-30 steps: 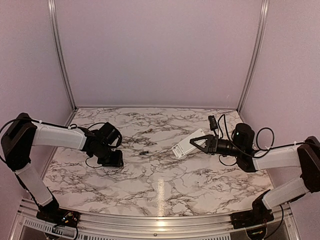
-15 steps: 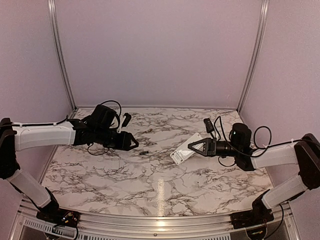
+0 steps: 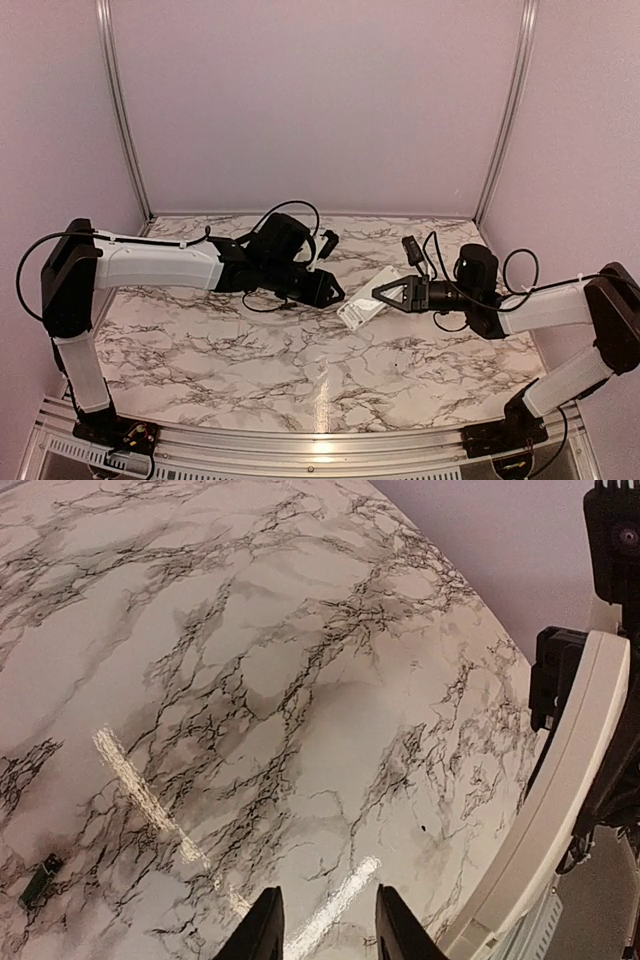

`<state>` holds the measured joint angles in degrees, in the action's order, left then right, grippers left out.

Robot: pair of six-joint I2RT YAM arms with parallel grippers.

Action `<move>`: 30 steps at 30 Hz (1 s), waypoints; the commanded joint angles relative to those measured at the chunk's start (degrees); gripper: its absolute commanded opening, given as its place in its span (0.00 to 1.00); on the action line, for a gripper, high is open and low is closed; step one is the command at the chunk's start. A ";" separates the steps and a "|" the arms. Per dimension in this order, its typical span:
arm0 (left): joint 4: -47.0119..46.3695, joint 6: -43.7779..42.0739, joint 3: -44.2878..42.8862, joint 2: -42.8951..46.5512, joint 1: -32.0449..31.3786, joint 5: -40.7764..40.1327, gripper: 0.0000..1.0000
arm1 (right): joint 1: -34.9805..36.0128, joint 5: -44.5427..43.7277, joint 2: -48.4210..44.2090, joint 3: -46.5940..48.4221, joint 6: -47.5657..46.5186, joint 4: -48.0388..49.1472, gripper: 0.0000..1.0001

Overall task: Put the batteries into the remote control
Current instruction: Adjust the remote control without the battery cover.

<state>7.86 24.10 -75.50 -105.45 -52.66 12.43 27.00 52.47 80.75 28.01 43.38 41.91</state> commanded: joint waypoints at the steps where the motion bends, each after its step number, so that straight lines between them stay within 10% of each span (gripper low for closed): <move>1: 3.97 -2.69 -5.82 -3.64 -4.22 -1.89 0.32 | 0.51 -0.27 0.60 2.55 -0.50 0.39 0.00; 22: 9.33 -5.28 -9.46 -6.70 -8.78 -3.47 0.25 | 0.20 -3.04 -0.06 2.28 2.20 2.90 0.22; 30: 9.90 -6.16 -9.01 -5.32 -7.97 -3.80 0.29 | 0.00 -3.33 -0.18 2.14 1.65 2.46 0.00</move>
<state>16.88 18.83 -85.32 -111.61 -61.28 7.99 27.16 50.26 81.12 28.36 45.54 42.92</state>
